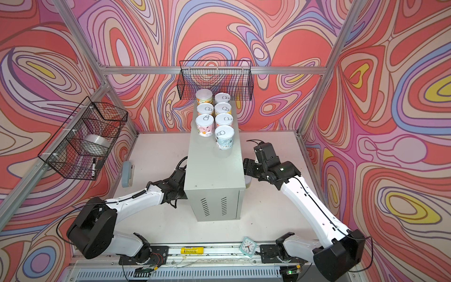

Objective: Place and organize the canned foods onto the counter
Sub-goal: 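Close the left gripper on the nearer small can while the right gripper lowers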

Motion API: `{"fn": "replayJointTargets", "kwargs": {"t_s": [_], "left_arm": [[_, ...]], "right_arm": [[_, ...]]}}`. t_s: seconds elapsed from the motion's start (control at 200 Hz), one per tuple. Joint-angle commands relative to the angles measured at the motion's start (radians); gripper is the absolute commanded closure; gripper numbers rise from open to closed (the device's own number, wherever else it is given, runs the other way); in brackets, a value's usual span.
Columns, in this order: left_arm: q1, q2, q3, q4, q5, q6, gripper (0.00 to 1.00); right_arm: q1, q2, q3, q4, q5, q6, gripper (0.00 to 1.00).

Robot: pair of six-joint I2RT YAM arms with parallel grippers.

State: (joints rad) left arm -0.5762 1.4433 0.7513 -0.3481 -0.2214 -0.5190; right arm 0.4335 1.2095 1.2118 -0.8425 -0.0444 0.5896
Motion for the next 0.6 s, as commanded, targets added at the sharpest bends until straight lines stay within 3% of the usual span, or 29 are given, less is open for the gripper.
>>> {"fn": "replayJointTargets", "kwargs": {"t_s": [0.0, 0.596], "left_arm": [[-0.004, -0.002, 0.014, -0.032, -0.023, 0.007, 0.14], [-0.004, 0.060, 0.021, 0.036, -0.051, -0.012, 0.18]], "right_arm": [[0.044, 0.004, 0.024, 0.041, -0.037, 0.006, 0.20], [0.044, -0.020, 0.009, 0.037, 0.089, -0.002, 0.15]]}}
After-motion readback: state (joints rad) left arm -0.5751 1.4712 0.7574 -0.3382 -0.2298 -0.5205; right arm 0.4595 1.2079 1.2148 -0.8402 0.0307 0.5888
